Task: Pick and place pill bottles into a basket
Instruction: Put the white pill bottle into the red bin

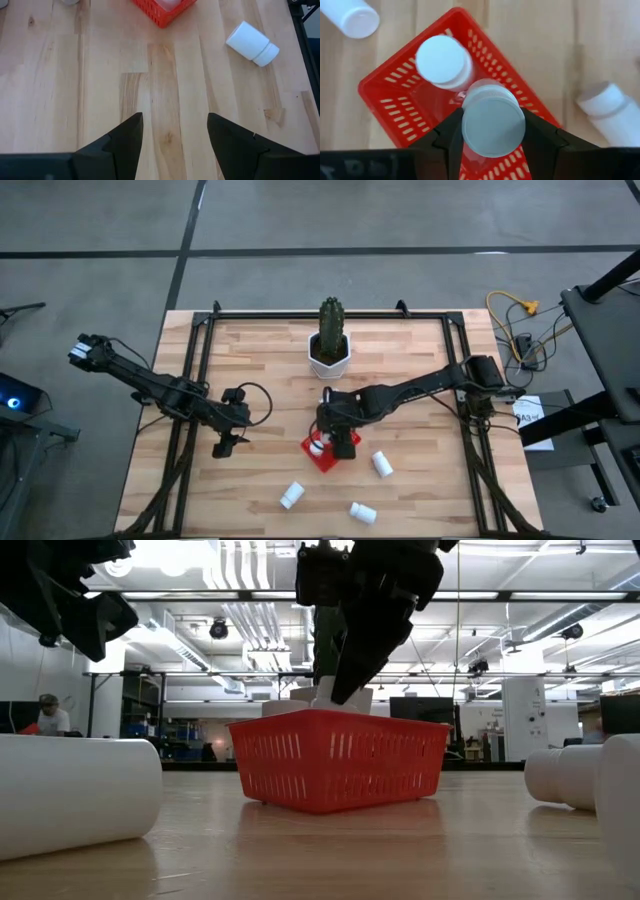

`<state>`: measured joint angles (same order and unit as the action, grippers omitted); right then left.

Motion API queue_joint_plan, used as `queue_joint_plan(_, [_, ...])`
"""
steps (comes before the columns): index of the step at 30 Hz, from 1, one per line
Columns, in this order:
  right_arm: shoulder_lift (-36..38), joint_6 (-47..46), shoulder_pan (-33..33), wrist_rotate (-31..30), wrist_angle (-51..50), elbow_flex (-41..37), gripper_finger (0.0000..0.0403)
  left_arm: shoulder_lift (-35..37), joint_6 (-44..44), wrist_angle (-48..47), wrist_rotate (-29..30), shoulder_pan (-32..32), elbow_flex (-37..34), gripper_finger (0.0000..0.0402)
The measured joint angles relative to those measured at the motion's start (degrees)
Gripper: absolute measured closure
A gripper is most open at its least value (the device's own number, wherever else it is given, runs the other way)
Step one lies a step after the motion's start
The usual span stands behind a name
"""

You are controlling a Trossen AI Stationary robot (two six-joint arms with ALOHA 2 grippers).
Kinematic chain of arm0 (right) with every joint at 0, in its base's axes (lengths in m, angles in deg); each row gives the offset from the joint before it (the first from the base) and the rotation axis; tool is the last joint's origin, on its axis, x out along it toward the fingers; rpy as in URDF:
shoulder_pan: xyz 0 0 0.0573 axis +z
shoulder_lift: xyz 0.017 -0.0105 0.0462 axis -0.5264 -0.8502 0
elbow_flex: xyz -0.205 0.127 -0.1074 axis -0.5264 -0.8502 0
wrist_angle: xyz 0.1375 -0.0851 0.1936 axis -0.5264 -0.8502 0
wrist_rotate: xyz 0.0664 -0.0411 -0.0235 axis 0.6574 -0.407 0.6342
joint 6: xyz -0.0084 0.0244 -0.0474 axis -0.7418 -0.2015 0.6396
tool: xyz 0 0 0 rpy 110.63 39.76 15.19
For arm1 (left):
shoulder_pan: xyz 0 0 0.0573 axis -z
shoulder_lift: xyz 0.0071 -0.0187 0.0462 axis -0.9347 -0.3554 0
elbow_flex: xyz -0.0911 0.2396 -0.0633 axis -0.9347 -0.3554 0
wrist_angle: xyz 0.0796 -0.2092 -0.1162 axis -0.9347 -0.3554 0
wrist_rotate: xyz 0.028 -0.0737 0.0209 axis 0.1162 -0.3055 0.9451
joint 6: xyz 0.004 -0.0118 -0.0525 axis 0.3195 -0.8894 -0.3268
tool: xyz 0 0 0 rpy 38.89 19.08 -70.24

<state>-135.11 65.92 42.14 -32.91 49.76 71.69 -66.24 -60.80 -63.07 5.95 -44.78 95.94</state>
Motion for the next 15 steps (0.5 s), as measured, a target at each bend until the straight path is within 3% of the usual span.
queue_joint_plan(15, [-0.11,-0.02,-0.45,0.71,1.59,-0.93,0.0256,0.00,-0.03,-0.01,0.00,-0.01,0.00,0.0198])
